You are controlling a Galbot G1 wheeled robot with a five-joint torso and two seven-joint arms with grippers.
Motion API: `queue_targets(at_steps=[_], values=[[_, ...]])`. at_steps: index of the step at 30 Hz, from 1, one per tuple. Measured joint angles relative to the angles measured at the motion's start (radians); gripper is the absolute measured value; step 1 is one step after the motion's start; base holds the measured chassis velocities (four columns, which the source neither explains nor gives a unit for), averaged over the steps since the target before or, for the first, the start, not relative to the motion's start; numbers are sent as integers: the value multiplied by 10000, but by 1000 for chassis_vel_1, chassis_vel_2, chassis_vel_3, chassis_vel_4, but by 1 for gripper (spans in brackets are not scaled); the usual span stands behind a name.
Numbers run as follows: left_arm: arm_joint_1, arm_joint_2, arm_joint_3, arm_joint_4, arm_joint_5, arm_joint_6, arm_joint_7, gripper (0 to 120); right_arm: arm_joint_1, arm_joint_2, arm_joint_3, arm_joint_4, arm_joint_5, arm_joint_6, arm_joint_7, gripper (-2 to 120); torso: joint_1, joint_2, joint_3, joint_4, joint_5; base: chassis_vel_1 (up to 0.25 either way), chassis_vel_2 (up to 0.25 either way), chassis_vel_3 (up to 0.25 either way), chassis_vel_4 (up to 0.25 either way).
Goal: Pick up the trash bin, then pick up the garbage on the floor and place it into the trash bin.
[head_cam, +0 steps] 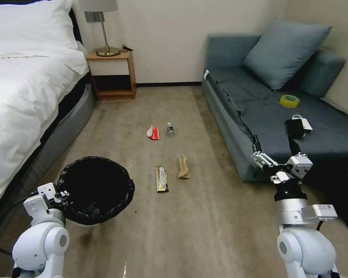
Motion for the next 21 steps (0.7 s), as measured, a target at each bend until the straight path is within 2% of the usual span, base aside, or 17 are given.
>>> queue_targets(at_steps=[17, 21], values=[[-75, -25, -151, 15, -145, -8, -21, 3, -66, -5, -11, -7, -88, 205, -23, 100, 0, 0, 1, 1, -5, -241, 240, 230, -241], [-91, -43, -153, 3, -160, -8, -15, 3, -54, -28, -21, -66, -140, 346, -40, 100, 2, 0, 2, 0, -1, -183, 177, 196, -165]])
